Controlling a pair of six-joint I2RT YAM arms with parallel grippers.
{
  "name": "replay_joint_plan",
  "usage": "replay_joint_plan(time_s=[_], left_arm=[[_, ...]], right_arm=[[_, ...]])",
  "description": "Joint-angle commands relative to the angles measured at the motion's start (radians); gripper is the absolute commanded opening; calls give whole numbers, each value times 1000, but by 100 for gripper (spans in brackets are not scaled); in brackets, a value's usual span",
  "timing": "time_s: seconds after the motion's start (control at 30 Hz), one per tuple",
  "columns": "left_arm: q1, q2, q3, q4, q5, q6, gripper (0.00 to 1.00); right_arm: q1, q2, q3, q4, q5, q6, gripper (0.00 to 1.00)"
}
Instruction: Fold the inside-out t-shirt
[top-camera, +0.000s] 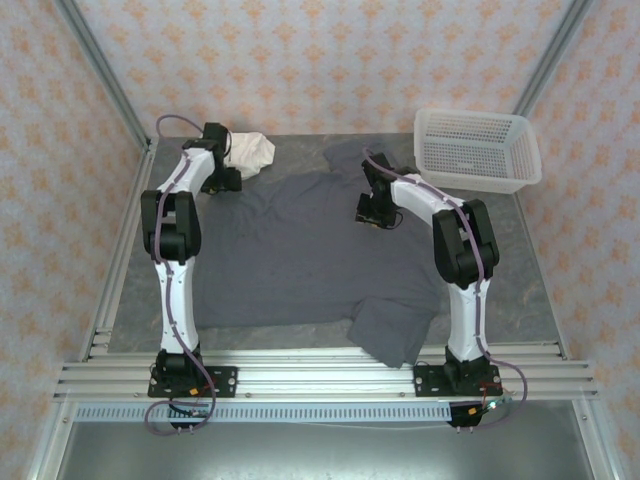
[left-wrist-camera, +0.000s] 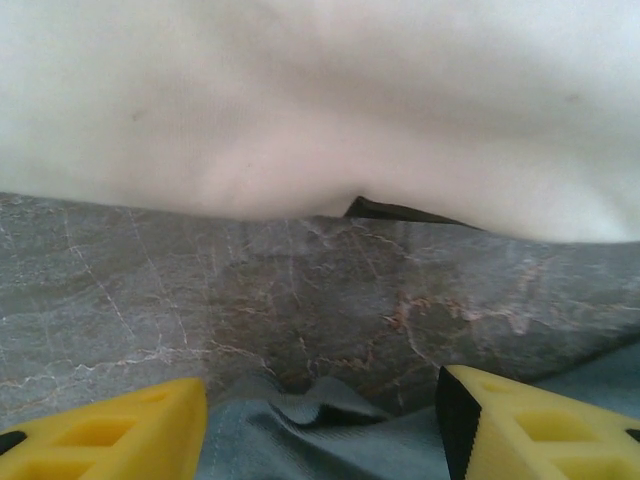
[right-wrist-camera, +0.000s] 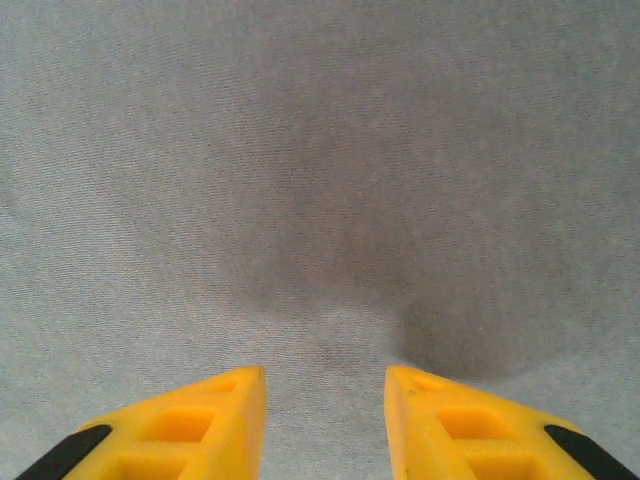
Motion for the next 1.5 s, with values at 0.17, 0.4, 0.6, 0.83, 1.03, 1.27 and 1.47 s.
replay_joint_plan(time_s=[0.17,0.4,0.6,0.83,1.03,1.27,1.47], left_arm=[[40,95,93,-58,-49,-20,50],[89,87,52,-50,19,-70,11],[125,12,-45,20,26,-129,0],[114,-225,-207,250,232,-262,35],[-69,-214,-43,308,210,-296,35],[-143,123,389,225,174,-331,10],[-174,269,495,284,188,-314,0]], right_arm=[[-32,-63,-81,-71,120,85,35],[-111,-148,-273,-53,209,203,26],[-150,-160,-326,-46,193,214,24],[-129,-220,-274,22,-18,120,28],[-102,-278,-194,44,-81,113,39],[-98,-344,-158,31,-95,154,40],[-97,-361,-132,-2,-70,145,39]])
